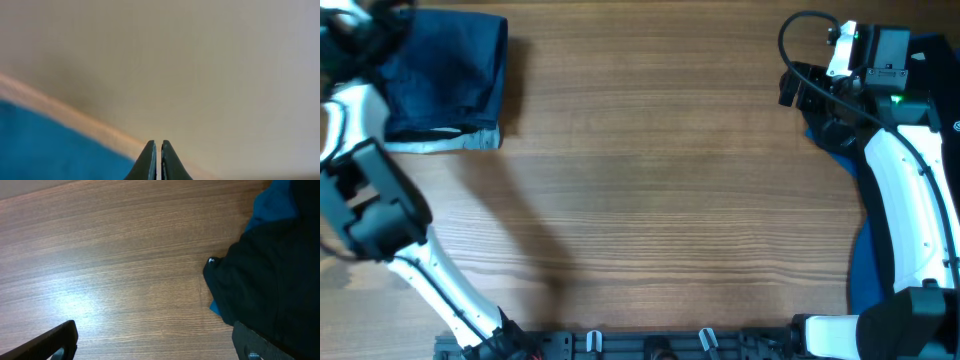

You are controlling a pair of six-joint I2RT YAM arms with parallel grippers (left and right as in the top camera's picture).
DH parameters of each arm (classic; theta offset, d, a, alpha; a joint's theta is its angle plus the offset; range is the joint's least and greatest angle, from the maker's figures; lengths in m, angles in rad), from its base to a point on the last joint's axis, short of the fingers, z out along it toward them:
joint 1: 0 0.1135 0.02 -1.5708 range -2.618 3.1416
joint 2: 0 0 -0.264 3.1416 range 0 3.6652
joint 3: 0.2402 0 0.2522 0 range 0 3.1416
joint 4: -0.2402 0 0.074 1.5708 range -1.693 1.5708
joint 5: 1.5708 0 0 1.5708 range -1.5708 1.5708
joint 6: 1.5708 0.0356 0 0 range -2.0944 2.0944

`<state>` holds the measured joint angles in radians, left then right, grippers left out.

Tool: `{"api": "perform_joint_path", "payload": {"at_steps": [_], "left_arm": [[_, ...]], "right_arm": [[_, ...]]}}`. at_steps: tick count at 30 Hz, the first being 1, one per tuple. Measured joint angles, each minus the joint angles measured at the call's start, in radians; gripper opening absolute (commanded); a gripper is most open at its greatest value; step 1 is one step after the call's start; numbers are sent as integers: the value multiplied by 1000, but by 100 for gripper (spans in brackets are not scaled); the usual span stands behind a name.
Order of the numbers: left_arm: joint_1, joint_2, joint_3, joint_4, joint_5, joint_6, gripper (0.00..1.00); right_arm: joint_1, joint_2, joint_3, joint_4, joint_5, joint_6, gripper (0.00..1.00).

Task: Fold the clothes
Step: 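Press and straighten the shorts on the stack with the left gripper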

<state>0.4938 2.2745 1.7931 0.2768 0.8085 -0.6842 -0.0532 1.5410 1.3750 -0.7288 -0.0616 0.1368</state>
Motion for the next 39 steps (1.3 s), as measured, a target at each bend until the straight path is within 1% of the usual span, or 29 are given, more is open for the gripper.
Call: {"api": "perform_joint_path", "payload": {"at_steps": [2, 5, 7, 10, 12, 14, 15, 17, 20, 22, 23, 25, 26, 28, 29, 30, 31, 32, 33, 34, 35, 38, 39], "left_arm": [[42, -36, 10, -46, -27, -11, 4], [64, -26, 11, -104, -117, -10, 6], [58, 19, 9, -95, -177, -10, 7], [47, 89, 10, -14, -209, -10, 7], [39, 138, 9, -9, -229, -10, 8], [32, 197, 9, -6, -251, -10, 6], [30, 215, 9, -5, -254, -10, 4], [30, 226, 9, 5, -252, -10, 4], [40, 225, 8, 113, -155, -20, 4], [50, 211, 6, 119, -94, -52, 4], [55, 195, 5, 95, -72, -65, 4], [67, 132, -3, -36, -43, -82, 4], [76, 64, -4, -171, -36, -88, 4], [87, -9, 0, -310, -37, -77, 4], [93, -53, 10, -452, -59, -61, 4], [98, -84, 9, -536, -73, -48, 4], [105, -114, 17, -678, -118, -10, 4], [110, -121, 20, -781, -161, 21, 4], [113, -121, 20, -853, -198, 42, 4], [117, -117, 14, -959, -265, 71, 4], [121, -111, 9, -1031, -333, 94, 4], [127, -105, -2, -1113, -527, 138, 4], [127, -105, -3, -1122, -567, 144, 4]], "right_arm": [[0, 0, 0, 0, 0, 0, 100], [0, 0, 0, 0, 0, 0, 100], [0, 0, 0, 0, 0, 0, 100], [0, 0, 0, 0, 0, 0, 100], [0, 0, 0, 0, 0, 0, 100], [0, 0, 0, 0, 0, 0, 100], [0, 0, 0, 0, 0, 0, 100], [0, 0, 0, 0, 0, 0, 100], [0, 0, 0, 0, 0, 0, 100], [0, 0, 0, 0, 0, 0, 100], [0, 0, 0, 0, 0, 0, 100], [0, 0, 0, 0, 0, 0, 100], [0, 0, 0, 0, 0, 0, 100], [0, 0, 0, 1, 3, 0, 100], [0, 0, 0, 2, 3, 0, 100], [0, 0, 0, 2, 3, 0, 100], [0, 0, 0, 1, 3, 0, 100], [0, 0, 0, -2, 3, 0, 100], [0, 0, 0, 0, 3, 0, 100], [0, 0, 0, 0, 3, 0, 100], [0, 0, 0, 0, 3, 0, 100], [0, 0, 0, 0, 3, 0, 100], [0, 0, 0, 0, 3, 0, 100]]}}
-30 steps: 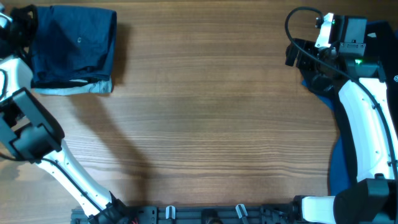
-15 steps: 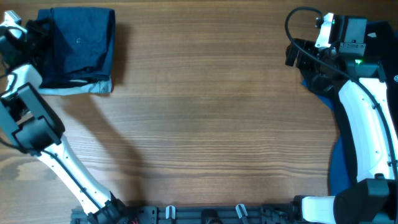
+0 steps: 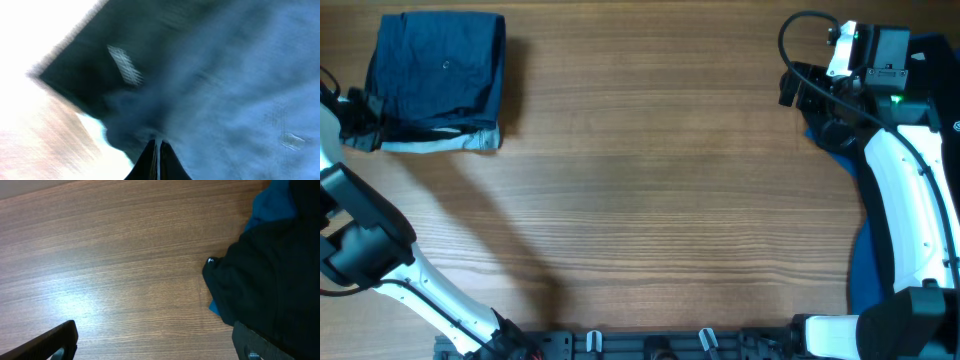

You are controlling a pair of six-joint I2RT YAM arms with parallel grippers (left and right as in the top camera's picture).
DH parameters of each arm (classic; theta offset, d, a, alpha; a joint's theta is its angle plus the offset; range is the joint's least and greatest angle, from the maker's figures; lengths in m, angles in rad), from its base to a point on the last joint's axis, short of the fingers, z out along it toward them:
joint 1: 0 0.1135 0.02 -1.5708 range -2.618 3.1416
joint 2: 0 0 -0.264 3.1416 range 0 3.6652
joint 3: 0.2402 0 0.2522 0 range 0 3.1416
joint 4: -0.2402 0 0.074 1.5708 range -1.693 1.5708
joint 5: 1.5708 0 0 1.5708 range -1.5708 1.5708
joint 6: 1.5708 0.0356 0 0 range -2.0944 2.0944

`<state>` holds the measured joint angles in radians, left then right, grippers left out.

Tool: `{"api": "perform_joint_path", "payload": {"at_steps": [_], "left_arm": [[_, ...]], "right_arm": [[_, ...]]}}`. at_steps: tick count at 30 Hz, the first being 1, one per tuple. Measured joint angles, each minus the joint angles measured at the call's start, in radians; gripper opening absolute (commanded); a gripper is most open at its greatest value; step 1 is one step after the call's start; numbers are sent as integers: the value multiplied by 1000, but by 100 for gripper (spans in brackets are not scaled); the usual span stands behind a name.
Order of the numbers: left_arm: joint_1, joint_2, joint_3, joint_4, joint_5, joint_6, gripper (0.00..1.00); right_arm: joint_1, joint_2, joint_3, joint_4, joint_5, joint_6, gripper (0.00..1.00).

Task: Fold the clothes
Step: 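Press and straighten the shorts on the stack with the left gripper, then lift the left gripper off the stack and pull back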

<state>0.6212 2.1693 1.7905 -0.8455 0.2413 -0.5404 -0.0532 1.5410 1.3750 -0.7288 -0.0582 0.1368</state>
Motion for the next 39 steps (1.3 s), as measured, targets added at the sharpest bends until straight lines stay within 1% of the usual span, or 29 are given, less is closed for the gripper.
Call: {"api": "perform_joint_path", "payload": {"at_steps": [4, 7, 9, 12, 16, 18, 19, 20, 21, 22, 23, 24, 25, 29, 39], "left_arm": [[0, 0, 0, -26, -128, 16, 4], [0, -4, 0, -70, -134, 20, 4], [-3, -38, -9, -105, -115, 21, 4], [-22, -177, -18, -151, -102, 24, 4], [-71, -489, -11, -220, -91, 27, 4], [-96, -602, -1, -270, -87, 27, 4], [-110, -641, 2, -301, -87, 28, 8], [-127, -670, 2, -335, -87, 27, 15], [-138, -678, 2, -355, -87, 30, 28], [-148, -679, 2, -377, -87, 32, 43], [-161, -675, 2, -404, -87, 31, 71], [-169, -671, 0, -417, -87, 32, 93], [-173, -667, -1, -428, -87, 34, 100], [-175, -664, -2, -455, -87, 32, 100], [-175, -664, -2, -457, -87, 31, 100]], "right_arm": [[0, 0, 0, 0, 0, 0, 100], [0, 0, 0, 0, 0, 0, 100], [0, 0, 0, 0, 0, 0, 100], [0, 0, 0, 0, 0, 0, 100], [0, 0, 0, -1, 0, 0, 100], [0, 0, 0, 0, 0, 0, 100], [0, 0, 0, 0, 0, 0, 100], [0, 0, 0, 0, 0, 0, 100], [0, 0, 0, 0, 0, 0, 100], [0, 0, 0, 0, 0, 0, 100], [0, 0, 0, 0, 0, 0, 100], [0, 0, 0, 0, 0, 0, 100], [0, 0, 0, 0, 0, 0, 100], [0, 0, 0, 0, 0, 0, 100], [0, 0, 0, 0, 0, 0, 100]]}}
